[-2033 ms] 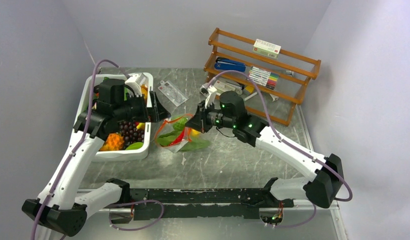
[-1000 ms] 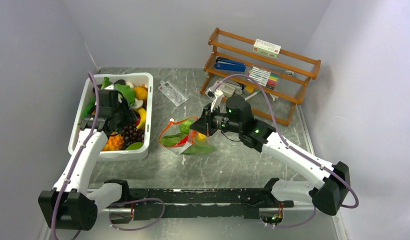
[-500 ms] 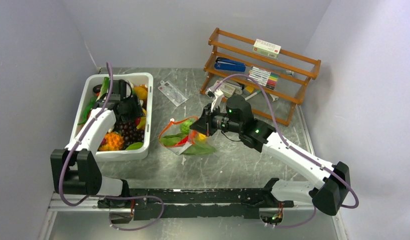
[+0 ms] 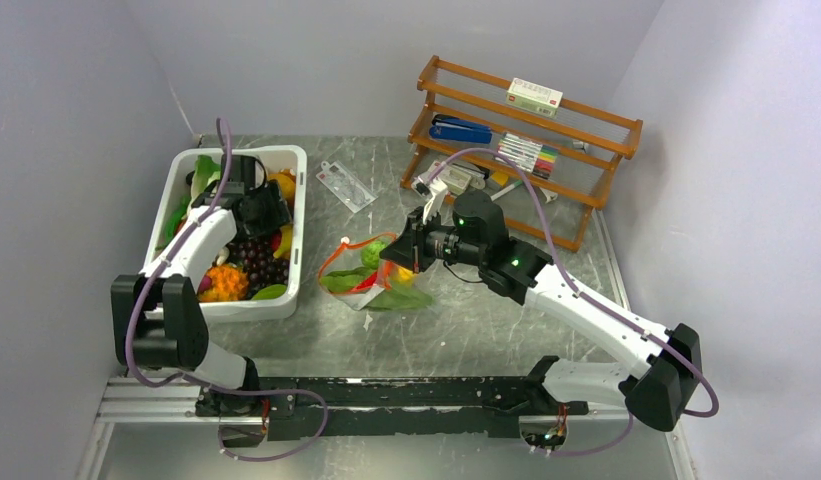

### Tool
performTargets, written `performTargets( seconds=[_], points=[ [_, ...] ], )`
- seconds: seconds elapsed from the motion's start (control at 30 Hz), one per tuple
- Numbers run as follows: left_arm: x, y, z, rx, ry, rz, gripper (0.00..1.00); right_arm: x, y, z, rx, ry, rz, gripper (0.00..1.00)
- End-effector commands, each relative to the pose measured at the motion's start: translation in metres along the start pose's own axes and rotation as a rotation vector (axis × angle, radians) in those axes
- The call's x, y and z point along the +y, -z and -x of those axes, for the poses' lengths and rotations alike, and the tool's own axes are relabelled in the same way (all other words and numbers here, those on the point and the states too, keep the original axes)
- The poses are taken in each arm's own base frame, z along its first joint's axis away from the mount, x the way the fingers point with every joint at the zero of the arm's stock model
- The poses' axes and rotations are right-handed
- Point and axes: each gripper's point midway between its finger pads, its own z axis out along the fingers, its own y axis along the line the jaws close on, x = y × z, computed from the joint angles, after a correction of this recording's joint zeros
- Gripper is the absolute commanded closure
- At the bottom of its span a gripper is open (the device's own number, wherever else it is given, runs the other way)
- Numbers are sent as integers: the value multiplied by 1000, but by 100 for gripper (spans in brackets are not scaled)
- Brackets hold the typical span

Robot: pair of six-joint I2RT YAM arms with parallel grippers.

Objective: Place the food in the zip-top bag and seal the zipper
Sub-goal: Pick up the fake fruit from the bin.

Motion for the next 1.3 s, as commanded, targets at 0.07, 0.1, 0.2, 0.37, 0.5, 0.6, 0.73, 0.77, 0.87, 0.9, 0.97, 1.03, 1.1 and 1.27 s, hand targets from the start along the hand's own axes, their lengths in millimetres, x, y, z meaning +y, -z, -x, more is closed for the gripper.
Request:
performTargets(
  seconds=[0.07, 0.1, 0.2, 0.37, 0.5, 0.6, 0.73, 0.77, 0.87, 0.9, 0.97, 1.03, 1.1, 1.27],
  points=[
    [-5, -12, 11, -46, 7, -32, 43, 13, 5, 21, -61, 33, 46, 100],
    [-4, -13, 9, -38, 10, -30, 43, 14, 5, 21, -62, 33, 47, 100],
    [0, -18, 0, -15, 29, -18, 44, 14, 5, 21, -64, 27, 53, 100],
    [-1, -23, -10, -2, 54, -38, 47, 16, 4, 20, -57, 23, 61, 100],
    [-4, -27, -17, 16, 67, -63, 46, 17, 5, 21, -64, 21, 65, 100],
    [-3, -30, -19, 22, 69, -58, 46, 17, 5, 20, -64, 19, 65, 100],
    [-4, -30, -20, 24, 72, -66, 46, 16, 6, 21, -66, 18, 63, 100],
    [-5, -29, -19, 22, 71, -69, 47, 16, 6, 21, -66, 20, 62, 100],
    [-8, -30, -21, 23, 69, -88, 54, 16, 7, 21, -66, 22, 62, 100],
    [-9, -30, -22, 27, 70, -100, 57, 17, 7, 20, -66, 23, 63, 100],
    [-11, -30, -25, 35, 77, -113, 60, 16, 7, 20, -65, 24, 60, 100],
    [-12, -29, -26, 36, 82, -122, 62, 16, 7, 21, -65, 26, 58, 100],
    [-12, -27, -26, 31, 82, -122, 64, 17, 8, 22, -65, 30, 58, 100],
    [-13, -14, -21, 8, 81, -121, 67, 17, 8, 23, -67, 31, 55, 100]
  ],
)
